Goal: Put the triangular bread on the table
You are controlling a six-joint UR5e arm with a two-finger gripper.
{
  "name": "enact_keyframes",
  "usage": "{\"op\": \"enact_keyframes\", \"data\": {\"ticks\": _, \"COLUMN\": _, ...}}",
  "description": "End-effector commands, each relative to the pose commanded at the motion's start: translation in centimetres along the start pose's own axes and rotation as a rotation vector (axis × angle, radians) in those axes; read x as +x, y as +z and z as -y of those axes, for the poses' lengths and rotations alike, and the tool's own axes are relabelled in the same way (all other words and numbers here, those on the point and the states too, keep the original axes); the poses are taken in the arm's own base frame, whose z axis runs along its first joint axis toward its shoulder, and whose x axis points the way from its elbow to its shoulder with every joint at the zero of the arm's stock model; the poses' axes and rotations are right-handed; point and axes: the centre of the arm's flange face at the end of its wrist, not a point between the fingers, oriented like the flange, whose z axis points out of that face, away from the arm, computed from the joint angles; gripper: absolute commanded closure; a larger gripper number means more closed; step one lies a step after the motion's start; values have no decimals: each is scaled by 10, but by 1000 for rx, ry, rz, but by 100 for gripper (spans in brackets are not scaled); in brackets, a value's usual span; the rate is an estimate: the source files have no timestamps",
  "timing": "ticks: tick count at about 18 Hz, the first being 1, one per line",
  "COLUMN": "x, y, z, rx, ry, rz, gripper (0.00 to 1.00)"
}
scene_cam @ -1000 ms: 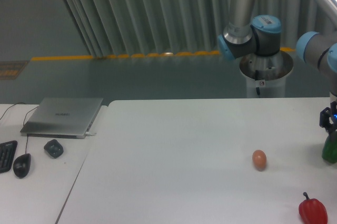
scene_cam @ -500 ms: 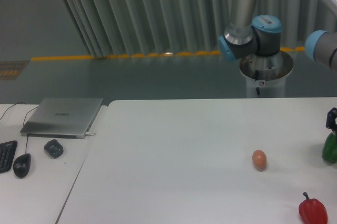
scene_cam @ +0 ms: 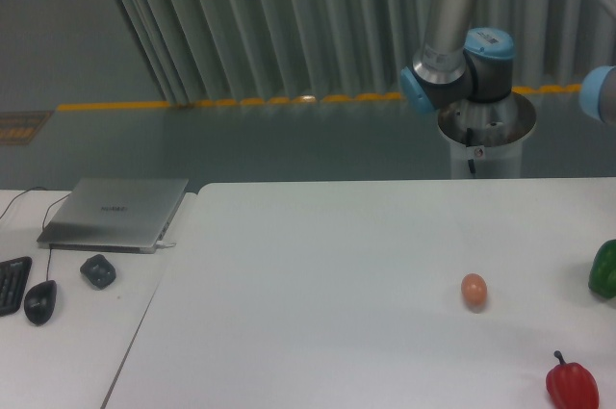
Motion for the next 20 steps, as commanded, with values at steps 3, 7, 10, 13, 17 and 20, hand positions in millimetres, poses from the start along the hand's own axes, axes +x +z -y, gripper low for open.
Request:
{"op": "enact_keyframes", "data": {"ticks": 3, "x": -35, "y": -8, "z": -2, "rx": 3, "ry": -50, "rz": 56, "gripper": 0}}
{"op": "enact_keyframes", "data": {"ticks": 7, "x": -73, "y": -2, "z": -1, "rx": 17, "ry": -187, "rz": 94, "gripper": 0}}
{"op": "enact_keyframes", "data": {"ticks": 10, "x": -85, "y": 18, "z": -2, "rx": -10, "ry": -285, "rz": 125, "gripper": 0}}
{"op": "enact_keyframes", "data": {"ticks": 13, "x": -80, "y": 41, "z": 2, "rx": -25, "ry": -332, "rz": 106, "gripper": 0}}
{"op": "enact_keyframes", "data": {"ticks": 17, "x": -79, "y": 72, "z": 8, "rx": -38, "ry": -472, "rz": 91, "gripper": 0}}
{"op": "enact_keyframes", "data": {"ticks": 20, "x": -81, "y": 87, "z": 8, "rx": -49, "ry": -489, "rz": 86, "gripper": 0}}
